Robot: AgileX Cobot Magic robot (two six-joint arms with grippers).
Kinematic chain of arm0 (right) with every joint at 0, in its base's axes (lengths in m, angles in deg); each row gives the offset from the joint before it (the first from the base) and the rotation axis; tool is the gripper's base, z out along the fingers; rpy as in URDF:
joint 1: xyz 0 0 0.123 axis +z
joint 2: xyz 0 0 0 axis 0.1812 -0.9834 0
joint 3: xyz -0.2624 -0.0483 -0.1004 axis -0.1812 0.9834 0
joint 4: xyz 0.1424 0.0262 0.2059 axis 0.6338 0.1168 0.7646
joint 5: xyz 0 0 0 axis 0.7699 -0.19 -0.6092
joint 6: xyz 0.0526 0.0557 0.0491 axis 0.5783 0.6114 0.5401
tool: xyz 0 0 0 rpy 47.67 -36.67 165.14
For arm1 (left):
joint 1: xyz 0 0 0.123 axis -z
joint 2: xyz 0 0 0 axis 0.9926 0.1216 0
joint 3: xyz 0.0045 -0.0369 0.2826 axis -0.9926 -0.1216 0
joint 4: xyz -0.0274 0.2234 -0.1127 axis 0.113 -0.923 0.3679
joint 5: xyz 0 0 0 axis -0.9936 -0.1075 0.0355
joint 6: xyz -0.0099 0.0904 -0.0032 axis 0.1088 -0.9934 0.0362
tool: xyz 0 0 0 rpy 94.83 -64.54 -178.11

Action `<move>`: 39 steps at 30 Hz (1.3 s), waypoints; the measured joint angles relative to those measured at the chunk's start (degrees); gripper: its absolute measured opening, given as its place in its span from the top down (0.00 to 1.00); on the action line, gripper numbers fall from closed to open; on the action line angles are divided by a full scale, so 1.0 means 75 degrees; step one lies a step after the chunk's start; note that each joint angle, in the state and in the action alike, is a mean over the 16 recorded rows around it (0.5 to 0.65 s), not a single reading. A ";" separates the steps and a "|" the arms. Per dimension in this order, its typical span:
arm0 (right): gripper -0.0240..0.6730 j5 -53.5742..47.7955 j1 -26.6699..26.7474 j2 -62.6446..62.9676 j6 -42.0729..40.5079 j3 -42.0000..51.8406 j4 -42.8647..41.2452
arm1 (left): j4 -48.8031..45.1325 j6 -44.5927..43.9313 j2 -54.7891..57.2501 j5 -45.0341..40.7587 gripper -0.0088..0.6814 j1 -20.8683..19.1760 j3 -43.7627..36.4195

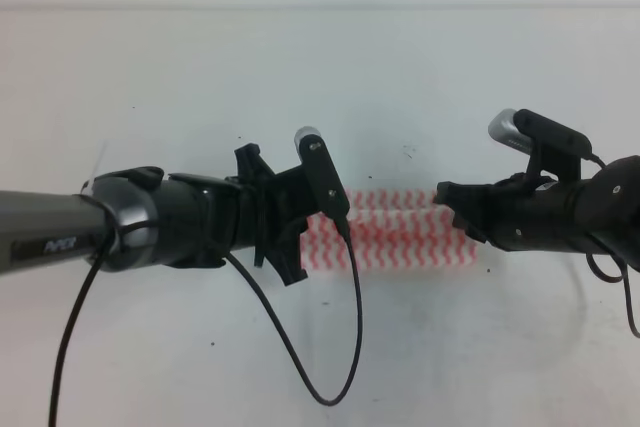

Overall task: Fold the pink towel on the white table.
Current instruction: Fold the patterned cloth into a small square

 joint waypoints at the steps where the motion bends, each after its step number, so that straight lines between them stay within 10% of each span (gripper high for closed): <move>1: 0.99 0.0009 -0.0001 0.0006 -0.0001 0.0000 0.0001 | -0.0037 -0.0002 0.0008 0.0008 0.99 0.0000 0.0010; 39: 0.99 -0.0423 -0.0291 -0.0485 0.0007 -0.0644 -0.0215 | -0.0037 0.0250 0.0106 -0.0717 0.99 -0.0371 0.0078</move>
